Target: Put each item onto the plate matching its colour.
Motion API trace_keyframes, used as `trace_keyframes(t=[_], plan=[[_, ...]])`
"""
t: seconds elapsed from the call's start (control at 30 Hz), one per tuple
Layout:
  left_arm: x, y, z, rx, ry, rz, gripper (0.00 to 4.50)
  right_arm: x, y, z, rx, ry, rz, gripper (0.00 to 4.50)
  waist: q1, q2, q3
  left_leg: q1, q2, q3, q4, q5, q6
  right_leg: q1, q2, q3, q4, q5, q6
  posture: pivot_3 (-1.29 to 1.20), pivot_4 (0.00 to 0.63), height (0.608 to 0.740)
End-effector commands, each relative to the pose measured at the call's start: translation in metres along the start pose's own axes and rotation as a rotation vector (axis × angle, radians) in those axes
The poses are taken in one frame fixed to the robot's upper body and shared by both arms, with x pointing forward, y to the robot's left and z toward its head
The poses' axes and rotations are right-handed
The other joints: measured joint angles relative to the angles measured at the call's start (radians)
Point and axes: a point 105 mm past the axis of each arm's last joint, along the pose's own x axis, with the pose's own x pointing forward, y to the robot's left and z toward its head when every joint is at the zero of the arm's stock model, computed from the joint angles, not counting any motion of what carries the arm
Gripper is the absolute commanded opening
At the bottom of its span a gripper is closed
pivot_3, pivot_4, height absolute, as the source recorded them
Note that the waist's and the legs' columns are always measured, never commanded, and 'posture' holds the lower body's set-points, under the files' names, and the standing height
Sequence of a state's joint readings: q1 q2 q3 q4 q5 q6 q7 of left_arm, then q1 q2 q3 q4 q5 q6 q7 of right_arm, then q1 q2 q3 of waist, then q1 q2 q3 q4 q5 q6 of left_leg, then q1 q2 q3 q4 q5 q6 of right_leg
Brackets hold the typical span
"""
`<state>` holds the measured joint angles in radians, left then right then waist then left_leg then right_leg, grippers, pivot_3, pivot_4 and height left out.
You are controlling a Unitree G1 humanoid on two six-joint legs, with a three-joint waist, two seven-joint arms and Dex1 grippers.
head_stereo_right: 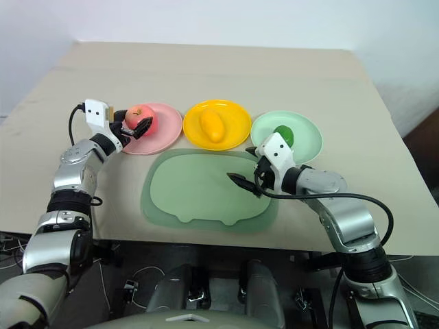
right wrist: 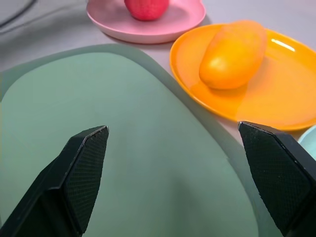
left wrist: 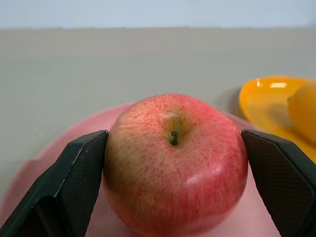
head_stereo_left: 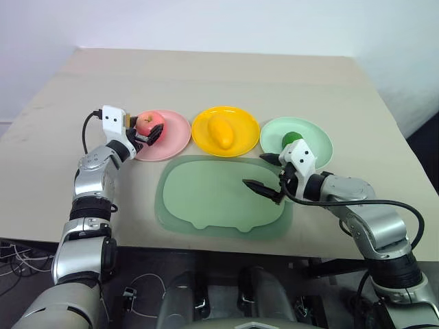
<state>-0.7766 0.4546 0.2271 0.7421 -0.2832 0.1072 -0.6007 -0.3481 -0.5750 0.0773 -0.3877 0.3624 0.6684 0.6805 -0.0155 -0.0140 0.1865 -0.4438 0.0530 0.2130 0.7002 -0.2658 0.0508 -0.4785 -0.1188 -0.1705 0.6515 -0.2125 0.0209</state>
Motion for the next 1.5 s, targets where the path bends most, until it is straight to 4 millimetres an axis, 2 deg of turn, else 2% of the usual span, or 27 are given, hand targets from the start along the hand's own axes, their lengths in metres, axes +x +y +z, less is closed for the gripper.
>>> trace_keyframes(t=[0.03,0.1,0.13,0.17,0.23,0.27,0.33,0.4,0.47,0.5,0.53,0.6,0.67,0.8,0.97,1.07,1.2,1.5], plan=[[-0.003,0.001,0.022,0.287,-0.039,0.001,4.49,-0.001,0.002,0.007,-0.043,-0.023,0.008,4.50,-0.003,0.000,0.000,0.000,0.000,0.000,0.000,0.000,0.000,0.000,0.000,0.000,0.000,0.000,0.000,0.00,0.150,0.696],[-0.001,0.001,0.037,0.099,-0.135,0.019,4.49,-0.002,0.002,0.006,-0.047,-0.017,0.007,4.50,-0.001,0.000,0.000,0.000,0.000,0.000,0.000,0.000,-0.001,0.000,0.000,0.000,0.000,0.000,0.000,0.00,0.150,0.696],[-0.001,0.000,0.034,0.124,-0.114,0.016,4.49,-0.002,0.002,0.006,-0.047,-0.017,0.006,4.50,0.002,0.000,0.000,0.000,0.000,0.000,0.000,-0.001,-0.002,0.000,0.000,0.000,0.000,0.000,0.000,0.00,0.150,0.696],[-0.002,-0.002,0.029,0.248,-0.068,-0.004,4.49,-0.002,0.001,0.006,-0.048,-0.016,0.005,4.50,0.004,0.000,0.000,0.000,0.000,0.000,0.000,-0.001,-0.002,0.000,0.000,0.000,0.000,0.000,0.000,0.00,0.150,0.696],[0.000,0.001,0.043,-0.053,-0.147,0.030,4.49,-0.001,0.001,0.006,-0.049,-0.017,0.005,4.50,0.003,0.000,0.000,0.000,0.000,0.000,0.000,-0.001,-0.002,0.000,0.000,0.000,0.000,0.000,0.000,0.00,0.150,0.696],[0.001,0.005,0.043,-0.082,-0.131,0.062,4.49,-0.001,0.001,0.006,-0.049,-0.018,0.005,4.50,0.003,0.000,0.000,0.000,0.000,0.000,0.000,-0.001,-0.002,0.000,-0.001,0.000,0.000,0.000,0.000,0.00,0.150,0.696],[-0.004,-0.006,0.023,0.392,0.022,-0.041,4.49,-0.001,0.001,0.005,-0.052,-0.014,0.006,4.50,0.001,0.000,0.000,0.000,0.000,0.000,0.001,-0.001,-0.002,0.001,-0.001,0.000,0.000,0.000,0.000,0.00,0.150,0.696],[0.000,-0.003,0.038,0.124,-0.076,0.006,4.49,-0.001,0.001,0.004,-0.054,-0.013,0.007,4.50,-0.002,0.000,0.000,0.001,0.000,0.001,-0.001,-0.001,-0.003,0.001,0.000,0.000,0.000,0.000,0.000,0.00,0.150,0.696],[-0.001,-0.002,0.036,0.177,-0.056,0.003,4.49,-0.001,0.001,0.004,-0.054,-0.015,0.008,4.50,0.002,0.000,0.000,0.001,0.000,0.000,0.000,-0.001,-0.002,0.000,0.000,0.000,0.000,0.000,0.000,0.00,0.150,0.696],[-0.003,-0.005,0.026,0.307,0.002,-0.029,4.49,-0.001,0.001,0.004,-0.054,-0.016,0.009,4.50,0.001,0.000,0.000,0.001,0.000,0.000,0.000,-0.001,-0.002,0.000,0.000,0.000,0.000,0.000,0.000,0.00,0.150,0.696],[-0.004,-0.006,0.021,0.339,0.025,-0.046,4.49,-0.001,0.001,0.004,-0.054,-0.018,0.009,4.50,0.001,0.000,0.000,0.001,0.000,0.000,0.000,-0.001,-0.002,0.000,0.000,0.000,0.000,0.000,0.000,0.00,0.150,0.696],[-0.004,-0.003,0.022,0.259,0.003,-0.015,4.49,-0.001,0.001,0.004,-0.055,-0.019,0.009,4.50,0.000,0.000,0.000,0.001,0.000,0.000,0.000,-0.001,-0.003,0.000,0.000,0.000,0.000,0.000,0.000,0.00,0.150,0.696],[-0.005,-0.003,0.019,0.297,0.025,-0.021,4.49,-0.001,0.001,0.004,-0.055,-0.019,0.009,4.50,0.001,0.000,0.000,0.001,0.000,0.000,0.000,-0.001,-0.003,0.000,0.000,0.000,0.000,0.000,0.000,0.00,0.150,0.696],[-0.006,-0.004,0.028,0.279,-0.029,-0.016,4.49,-0.001,0.001,0.003,-0.057,-0.018,0.010,4.50,0.002,0.000,0.000,0.001,0.000,0.000,0.000,-0.001,-0.003,0.000,0.000,0.000,0.000,0.000,0.000,0.00,0.150,0.696],[-0.016,-0.008,0.041,0.267,-0.099,-0.040,4.49,-0.001,0.001,0.004,-0.059,-0.020,0.009,4.50,0.000,0.000,0.000,0.001,0.000,0.000,0.000,-0.001,-0.003,0.000,0.000,0.000,0.001,0.000,0.000,0.00,0.150,0.696],[-0.030,-0.015,0.059,0.206,-0.204,-0.088,4.49,-0.003,0.002,0.004,-0.060,-0.019,0.011,4.50,-0.001,0.000,0.000,0.001,0.000,0.000,0.000,-0.001,-0.002,0.000,0.000,0.000,0.001,0.000,0.000,0.00,0.150,0.696],[-0.051,-0.019,0.065,0.165,-0.263,-0.146,4.49,-0.004,0.004,0.004,-0.058,-0.025,0.016,4.50,-0.001,0.000,0.000,0.001,0.000,0.000,0.000,-0.001,-0.003,0.001,0.000,0.000,0.001,0.000,0.000,0.00,0.150,0.696],[-0.113,-0.009,0.056,0.195,-0.195,-0.229,4.49,-0.009,0.014,0.016,-0.002,-0.107,0.063,4.50,0.001,0.000,0.000,0.001,0.000,0.000,0.000,-0.002,-0.003,0.001,0.000,0.000,0.000,0.000,0.000,0.00,0.150,0.696]])
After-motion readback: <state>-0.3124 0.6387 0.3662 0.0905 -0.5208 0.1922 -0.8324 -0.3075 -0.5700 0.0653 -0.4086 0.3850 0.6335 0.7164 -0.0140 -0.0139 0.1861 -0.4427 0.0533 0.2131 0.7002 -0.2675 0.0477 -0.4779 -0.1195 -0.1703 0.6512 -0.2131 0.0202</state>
